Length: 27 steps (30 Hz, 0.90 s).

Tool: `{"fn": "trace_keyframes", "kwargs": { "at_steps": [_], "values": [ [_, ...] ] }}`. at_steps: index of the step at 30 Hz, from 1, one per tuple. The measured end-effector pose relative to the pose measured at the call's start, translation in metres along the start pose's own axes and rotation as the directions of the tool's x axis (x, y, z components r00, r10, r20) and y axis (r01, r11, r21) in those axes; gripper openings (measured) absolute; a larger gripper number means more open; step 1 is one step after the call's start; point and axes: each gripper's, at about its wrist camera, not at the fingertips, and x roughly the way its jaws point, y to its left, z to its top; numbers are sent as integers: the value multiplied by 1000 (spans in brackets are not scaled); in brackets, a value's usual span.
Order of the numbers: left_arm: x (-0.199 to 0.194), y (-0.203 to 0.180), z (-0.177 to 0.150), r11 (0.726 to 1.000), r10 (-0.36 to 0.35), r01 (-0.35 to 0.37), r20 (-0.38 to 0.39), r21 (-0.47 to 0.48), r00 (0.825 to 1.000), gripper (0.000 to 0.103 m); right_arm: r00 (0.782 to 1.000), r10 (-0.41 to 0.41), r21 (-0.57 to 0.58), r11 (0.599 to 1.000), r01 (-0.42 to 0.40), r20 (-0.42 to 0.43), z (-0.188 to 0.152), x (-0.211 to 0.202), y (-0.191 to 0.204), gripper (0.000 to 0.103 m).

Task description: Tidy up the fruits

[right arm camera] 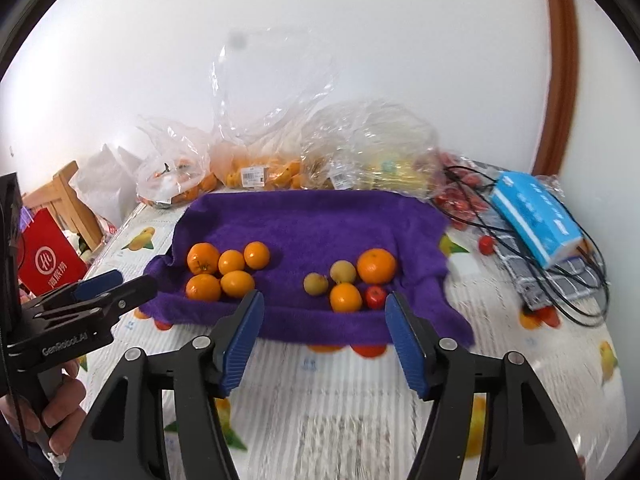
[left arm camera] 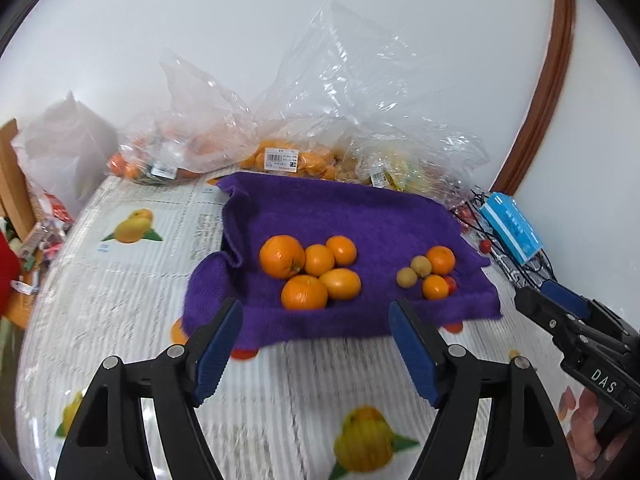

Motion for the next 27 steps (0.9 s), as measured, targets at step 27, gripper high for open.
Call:
{"fn": "trace_keyframes", "kwargs": {
  "at_steps": [27],
  "values": [
    [-123, -51, -42, 995, 28, -39, 113, 95, 993, 94, 996, -50, 60, 997, 46, 74, -50, -130, -13, 100]
  ]
}}
